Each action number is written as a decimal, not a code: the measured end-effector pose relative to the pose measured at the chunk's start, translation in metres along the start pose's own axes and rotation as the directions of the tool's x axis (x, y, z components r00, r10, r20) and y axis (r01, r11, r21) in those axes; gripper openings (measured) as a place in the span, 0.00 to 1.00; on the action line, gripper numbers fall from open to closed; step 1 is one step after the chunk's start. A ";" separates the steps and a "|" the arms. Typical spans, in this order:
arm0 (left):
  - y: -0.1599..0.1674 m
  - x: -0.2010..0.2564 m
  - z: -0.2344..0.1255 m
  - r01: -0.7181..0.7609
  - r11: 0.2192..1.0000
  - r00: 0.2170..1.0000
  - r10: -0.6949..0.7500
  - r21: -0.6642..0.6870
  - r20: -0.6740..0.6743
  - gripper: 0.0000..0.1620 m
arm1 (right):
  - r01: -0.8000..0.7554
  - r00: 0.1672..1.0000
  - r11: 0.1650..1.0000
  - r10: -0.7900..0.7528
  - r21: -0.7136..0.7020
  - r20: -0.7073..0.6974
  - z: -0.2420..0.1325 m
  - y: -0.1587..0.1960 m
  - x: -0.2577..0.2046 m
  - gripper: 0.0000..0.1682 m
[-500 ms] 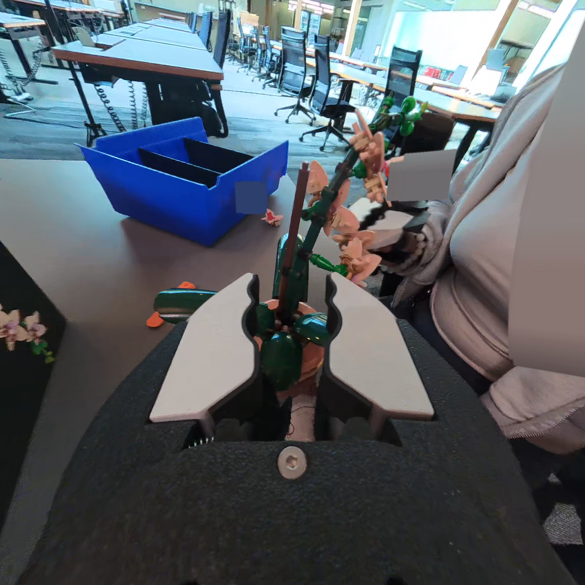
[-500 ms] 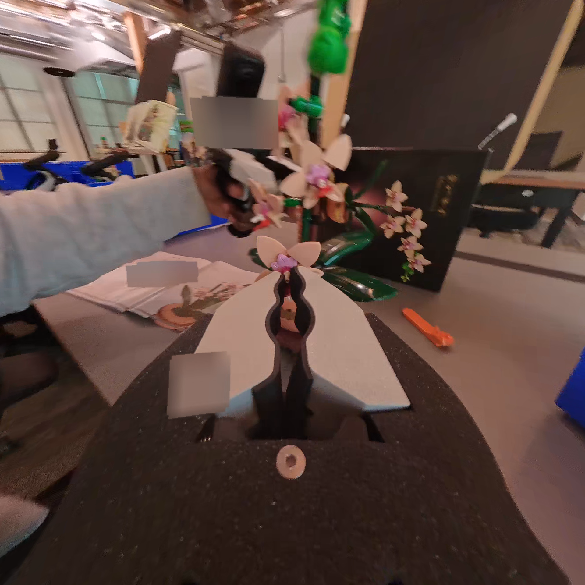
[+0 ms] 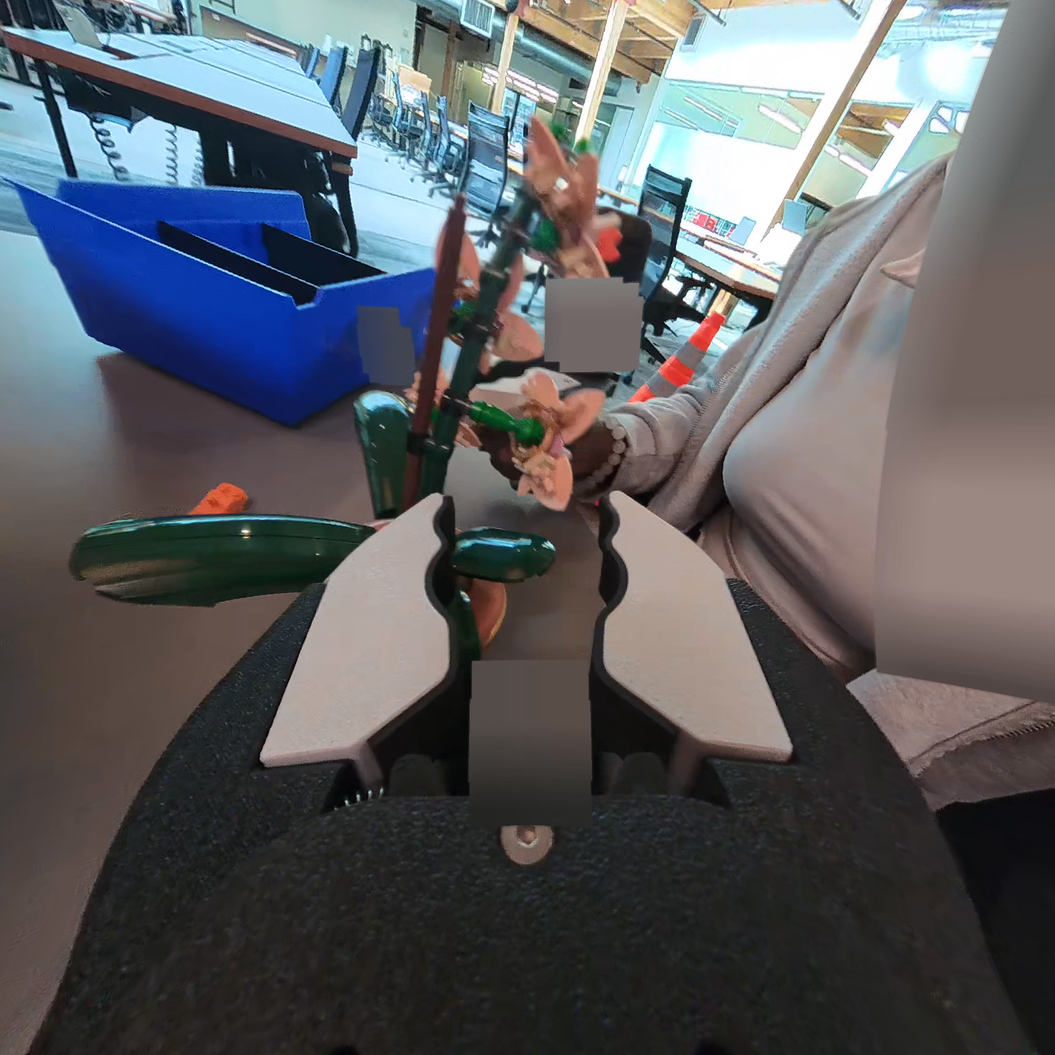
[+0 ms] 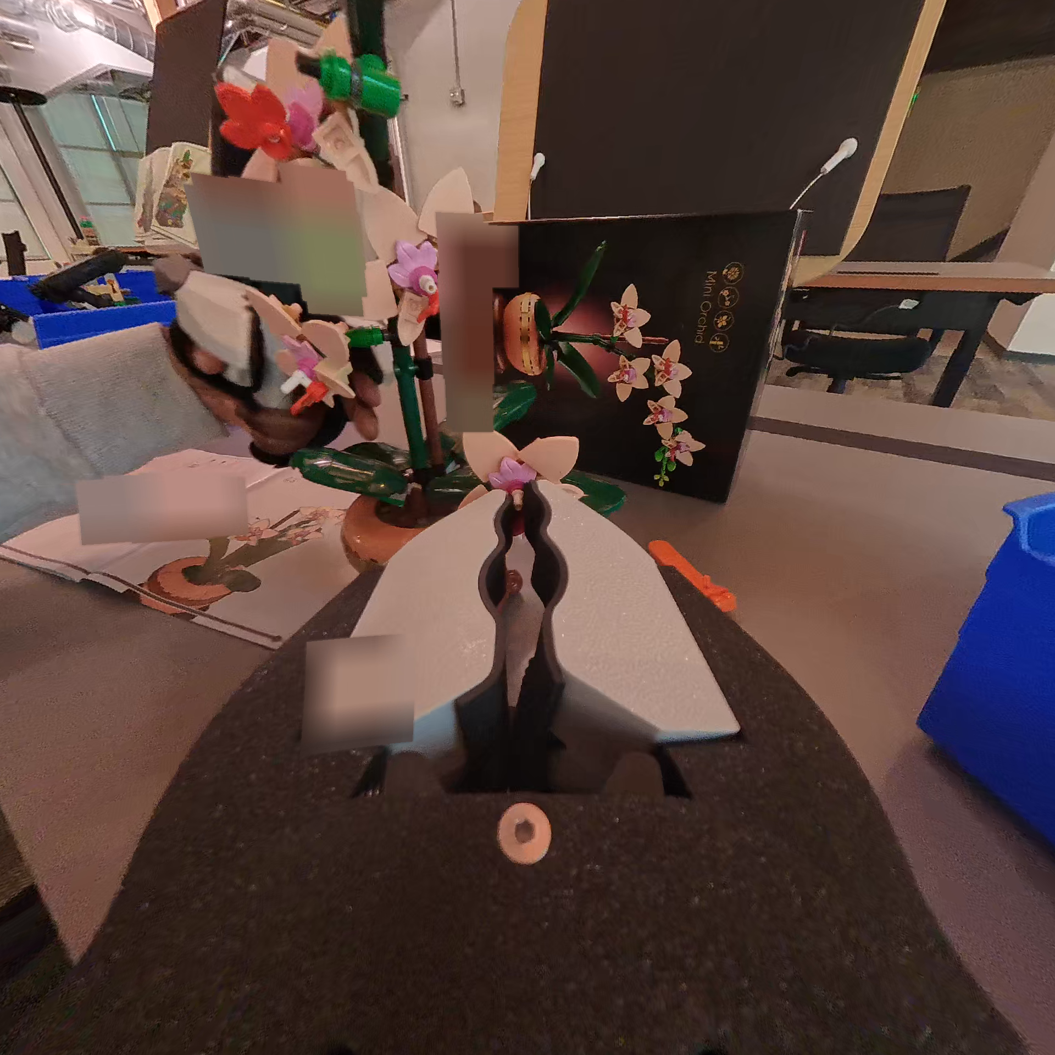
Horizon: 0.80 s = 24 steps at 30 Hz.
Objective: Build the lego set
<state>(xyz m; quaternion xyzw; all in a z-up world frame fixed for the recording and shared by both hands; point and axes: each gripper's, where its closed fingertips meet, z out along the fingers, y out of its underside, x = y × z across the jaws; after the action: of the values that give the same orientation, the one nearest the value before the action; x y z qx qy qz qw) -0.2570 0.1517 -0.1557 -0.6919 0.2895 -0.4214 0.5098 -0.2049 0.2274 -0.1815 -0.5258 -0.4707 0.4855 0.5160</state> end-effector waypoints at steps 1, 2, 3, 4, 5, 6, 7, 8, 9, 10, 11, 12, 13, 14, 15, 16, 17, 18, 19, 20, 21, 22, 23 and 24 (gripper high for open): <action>0.003 0.002 0.001 0.001 1.000 1.000 -0.002 -0.009 -0.003 0.30 | 0.009 1.000 1.000 -0.009 0.001 0.002 0.003 -0.001 0.003 0.02; 0.004 0.004 0.001 -0.002 1.000 1.000 0.002 -0.014 -0.001 0.31 | 0.019 1.000 1.000 -0.019 -0.001 0.004 0.006 -0.001 0.005 0.02; 0.004 0.005 0.000 -0.013 1.000 1.000 0.014 -0.018 0.016 0.31 | 0.029 1.000 1.000 -0.029 -0.005 0.007 0.009 -0.001 0.007 0.02; 0.004 0.003 -0.004 -0.035 0.999 0.998 0.036 -0.024 0.048 0.32 | 0.034 0.999 0.999 -0.034 0.000 0.016 0.012 -0.002 0.009 0.02; 0.004 -0.002 -0.009 -0.057 0.998 0.994 0.059 -0.024 0.093 0.32 | 0.033 0.999 0.999 -0.033 0.006 0.022 0.014 -0.003 0.010 0.02; 0.002 -0.008 -0.016 -0.067 0.998 0.987 0.068 -0.012 0.145 0.32 | 0.033 0.999 0.999 -0.034 0.005 0.025 0.015 -0.003 0.012 0.02; 0.001 -0.015 -0.023 -0.051 0.999 0.978 0.049 0.003 0.202 0.31 | 0.035 0.999 0.999 -0.035 0.004 0.030 0.016 -0.004 0.012 0.02; 0.005 -0.024 -0.030 -0.008 1.000 0.966 0.008 0.000 0.257 0.30 | 0.033 0.999 0.999 -0.034 0.008 0.031 0.017 -0.006 0.013 0.02; 0.014 -0.032 -0.037 0.047 0.999 0.951 -0.039 -0.017 0.307 0.30 | 0.032 0.999 0.999 -0.032 0.012 0.030 0.017 -0.007 0.013 0.02; 0.023 -0.037 -0.040 0.096 0.995 0.939 -0.082 -0.026 0.334 0.32 | 0.031 0.999 0.999 -0.032 0.010 0.032 0.017 -0.007 0.013 0.02; 0.030 -0.040 -0.041 0.144 0.989 0.928 -0.129 -0.016 0.349 0.32 | 0.030 0.999 1.000 -0.031 0.008 0.034 0.017 -0.007 0.014 0.02; 0.036 -0.042 -0.040 0.198 0.980 0.918 -0.187 0.004 0.349 0.34 | 0.030 0.999 1.000 -0.030 0.009 0.034 0.017 -0.007 0.014 0.02; 0.042 -0.042 -0.036 0.258 0.966 0.913 -0.248 0.015 0.324 0.38 | 0.030 0.999 1.000 -0.030 0.008 0.036 0.017 -0.006 0.014 0.02; 0.048 -0.040 -0.031 0.318 0.948 0.905 -0.309 0.016 0.291 0.40 | 0.030 0.999 1.000 -0.030 0.006 0.037 0.017 -0.005 0.015 0.02; 0.052 -0.038 -0.024 0.367 0.930 0.899 -0.356 0.008 0.256 0.41 | 0.029 0.999 1.000 -0.029 0.006 0.038 0.018 -0.005 0.015 0.02; 0.054 -0.032 -0.017 0.391 0.920 0.900 -0.382 0.000 0.207 0.41 | 0.027 0.999 1.000 -0.028 0.006 0.042 0.018 -0.004 0.015 0.02; 0.055 -0.026 -0.010 0.402 0.916 0.902 -0.394 -0.011 0.175 0.44 | 0.028 0.999 1.000 -0.028 0.005 0.046 0.018 -0.004 0.015 0.02; 0.057 -0.024 -0.005 0.394 0.919 0.905 -0.384 -0.020 0.181 0.45 | 0.031 0.998 1.000 -0.031 0.004 0.049 0.018 -0.005 0.016 0.02; 0.057 -0.021 -0.002 0.375 0.926 0.913 -0.365 -0.025 0.179 0.43 | 0.034 0.998 0.999 -0.034 0.006 0.051 0.018 -0.005 0.017 0.02; 0.055 -0.016 0.001 0.367 0.930 0.918 -0.358 -0.023 0.168 0.43 | 0.034 0.998 0.999 -0.035 0.006 0.057 0.018 -0.005 0.017 0.02; 0.053 -0.010 0.005 0.367 0.930 0.920 -0.360 -0.018 0.152 0.42 | 0.034 0.997 0.999 -0.034 0.003 0.064 0.018 -0.005 0.018 0.02; 0.052 -0.004 0.008 0.366 0.931 0.922 -0.361 -0.012 0.140 0.42 | 0.034 0.997 0.999 -0.034 0.001 0.075 0.018 -0.004 0.018 0.02; 0.053 0.002 0.011 0.367 0.930 0.922 -0.361 -0.020 0.140 0.43 | 0.035 0.996 0.999 -0.035 0.006 0.084 0.017 -0.005 0.018 0.02; 0.058 0.006 0.012 0.366 0.929 0.922 -0.355 -0.047 0.153 0.43 | 0.035 0.995 0.999 -0.036 0.014 0.091 0.015 -0.006 0.018 0.02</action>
<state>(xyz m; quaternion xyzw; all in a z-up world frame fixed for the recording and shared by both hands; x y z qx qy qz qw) -0.2422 0.1343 -0.2102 -0.7801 0.1358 -0.4466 0.4166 -0.2181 0.2472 -0.1762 -0.4912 -0.5001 0.5027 0.5059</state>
